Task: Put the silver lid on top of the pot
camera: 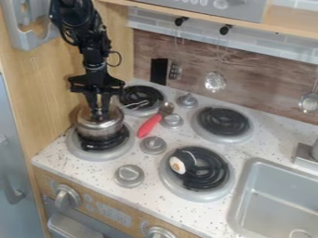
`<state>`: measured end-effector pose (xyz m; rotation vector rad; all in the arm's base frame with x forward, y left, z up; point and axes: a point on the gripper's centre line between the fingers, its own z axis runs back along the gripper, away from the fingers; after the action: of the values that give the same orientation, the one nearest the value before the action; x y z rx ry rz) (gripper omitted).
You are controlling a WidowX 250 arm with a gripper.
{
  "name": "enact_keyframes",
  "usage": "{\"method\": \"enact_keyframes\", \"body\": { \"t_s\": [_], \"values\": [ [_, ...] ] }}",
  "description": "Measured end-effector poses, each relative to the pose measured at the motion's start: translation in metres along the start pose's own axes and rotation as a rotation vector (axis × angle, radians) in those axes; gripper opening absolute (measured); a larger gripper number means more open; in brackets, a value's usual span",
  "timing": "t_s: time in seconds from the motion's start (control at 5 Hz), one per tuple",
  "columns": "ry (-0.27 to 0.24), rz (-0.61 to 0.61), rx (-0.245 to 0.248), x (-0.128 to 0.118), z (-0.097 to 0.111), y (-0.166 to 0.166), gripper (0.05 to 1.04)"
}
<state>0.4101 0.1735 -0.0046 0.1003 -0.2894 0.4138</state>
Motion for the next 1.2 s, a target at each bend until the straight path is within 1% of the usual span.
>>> {"method": "enact_keyframes", "body": {
  "t_s": [0.2, 0.4, 0.6, 0.8, 1.0, 1.2],
  "values": [
    [0.006, 0.005, -0.002, -0.001, 0.001, -0.003, 0.584],
    [0.002, -0.001, 0.004, -0.002, 0.009, -0.004, 0.880],
    [-0.055, -0.012, 0.002, 0.009, 0.038, -0.005, 1.022],
    [-0.012, -0.042, -0.042, 0.004, 0.056, -0.012, 1.004],
    [0.060, -0.117, -0.093, -0.005, 0.061, -0.021, 0.997],
    [0.099, -0.190, -0.096, -0.014, 0.062, -0.041, 1.002]
  ]
}}
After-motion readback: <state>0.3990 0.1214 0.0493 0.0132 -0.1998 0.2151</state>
